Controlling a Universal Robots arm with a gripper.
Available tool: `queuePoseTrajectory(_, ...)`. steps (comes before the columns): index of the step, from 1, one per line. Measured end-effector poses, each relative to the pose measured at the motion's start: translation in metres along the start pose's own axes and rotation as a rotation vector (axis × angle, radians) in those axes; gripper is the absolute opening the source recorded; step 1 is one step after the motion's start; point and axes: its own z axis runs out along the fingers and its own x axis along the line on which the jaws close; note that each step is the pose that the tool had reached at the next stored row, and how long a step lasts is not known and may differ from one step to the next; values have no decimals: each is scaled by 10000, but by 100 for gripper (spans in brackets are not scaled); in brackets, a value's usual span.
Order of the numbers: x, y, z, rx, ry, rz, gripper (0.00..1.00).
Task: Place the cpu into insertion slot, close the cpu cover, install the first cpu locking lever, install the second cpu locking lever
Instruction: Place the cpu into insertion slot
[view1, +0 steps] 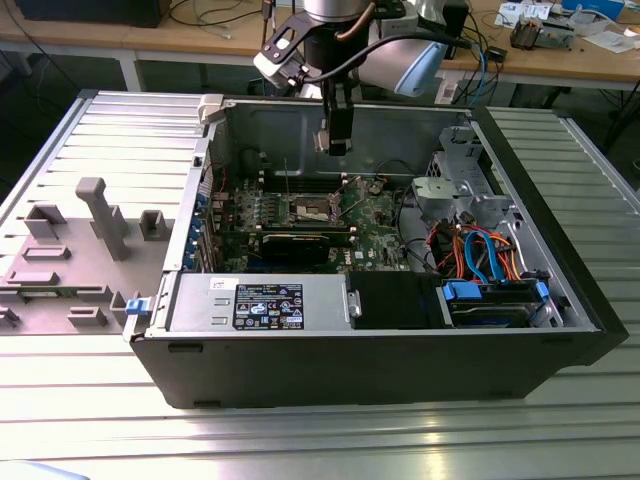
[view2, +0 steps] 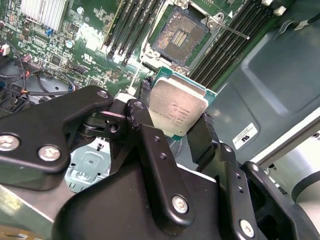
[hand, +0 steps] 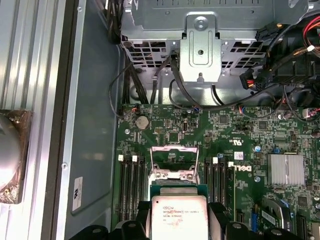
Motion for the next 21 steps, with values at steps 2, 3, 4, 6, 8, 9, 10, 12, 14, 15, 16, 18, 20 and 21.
queuePoseTrajectory(2, 0, 0, 3, -1, 0, 10, 55)
queuePoseTrajectory(3, 0, 0, 5, -1, 0, 14, 55)
queuePoseTrajectory(4, 0, -1, 8, -1, -1, 20, 55)
queuePoseTrajectory(6, 0, -2, 18, -2, 0, 27, 55)
queuePoseTrajectory(8, -1, -4, 34, -2, -7, 37, 55)
queuePoseTrajectory(9, -1, -6, 41, -2, -9, 48, 55)
queuePoseTrajectory(10, -2, -10, 48, -3, -11, 71, 55)
queuePoseTrajectory(12, -2, -21, 79, -6, -24, 161, 55)
queuePoseTrajectory(14, -3, -42, 130, -7, -34, 205, 55)
queuePoseTrajectory(15, -4, -46, 148, -6, -46, 203, 55)
queuePoseTrajectory(16, -4, -46, 151, -5, -49, 201, 55)
queuePoseTrajectory(18, -4, -47, 151, -6, -49, 203, 55)
queuePoseTrajectory(20, -4, -47, 152, -8, -48, 203, 55)
queuePoseTrajectory(21, -4, -47, 152, -8, -48, 203, 55)
